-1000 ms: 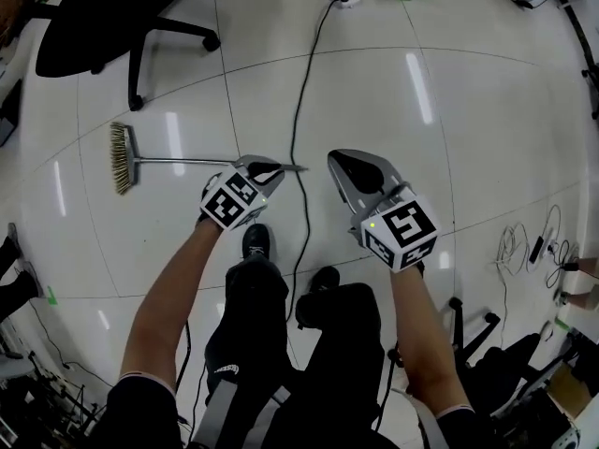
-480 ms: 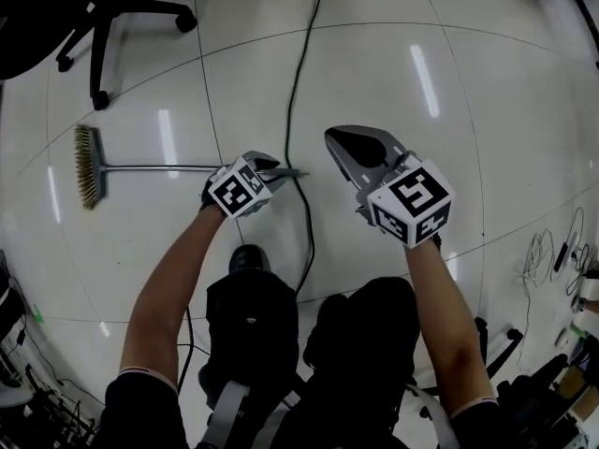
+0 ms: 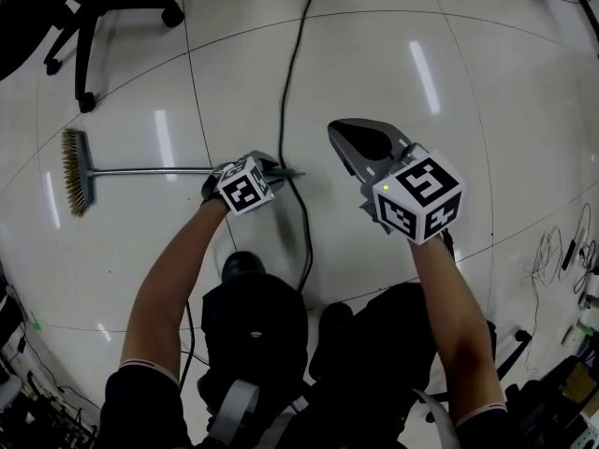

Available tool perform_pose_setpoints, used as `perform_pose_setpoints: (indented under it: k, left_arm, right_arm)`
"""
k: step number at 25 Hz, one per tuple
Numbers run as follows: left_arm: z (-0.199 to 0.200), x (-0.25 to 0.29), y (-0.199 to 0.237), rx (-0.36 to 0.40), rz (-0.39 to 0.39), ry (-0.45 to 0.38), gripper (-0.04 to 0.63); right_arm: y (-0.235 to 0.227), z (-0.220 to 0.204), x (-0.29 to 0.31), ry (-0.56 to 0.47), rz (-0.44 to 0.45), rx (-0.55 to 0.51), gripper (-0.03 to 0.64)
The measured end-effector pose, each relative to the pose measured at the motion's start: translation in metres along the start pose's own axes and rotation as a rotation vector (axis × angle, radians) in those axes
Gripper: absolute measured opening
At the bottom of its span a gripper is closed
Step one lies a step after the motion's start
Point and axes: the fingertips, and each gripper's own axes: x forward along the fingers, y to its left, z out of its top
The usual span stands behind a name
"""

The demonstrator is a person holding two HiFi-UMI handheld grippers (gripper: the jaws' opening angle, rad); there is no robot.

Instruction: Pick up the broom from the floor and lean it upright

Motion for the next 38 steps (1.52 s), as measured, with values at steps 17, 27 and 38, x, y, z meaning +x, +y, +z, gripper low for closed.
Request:
perform_pose_setpoints:
  k: [17,27,38]
  left_arm:
    - [0.045,-0.034,0.027,0.048,0.026,-0.032,0.123]
    - [0.154,-0.197,0.037,-0.016,0.096,-0.271,0.123]
    - [0.209,-0.385,0.021,-0.075,0.184,-0.361,0.114]
  right_arm:
    - [-0.024,0.026,-0.011,-0.12,-0.089,0.05,0.003]
    - [-0.004,0.14,-0.057,-0.169,-0.141,0.099,0.003]
    - [0.077,0.291,-0.108,-0.132,-0.098,0.085,0.003]
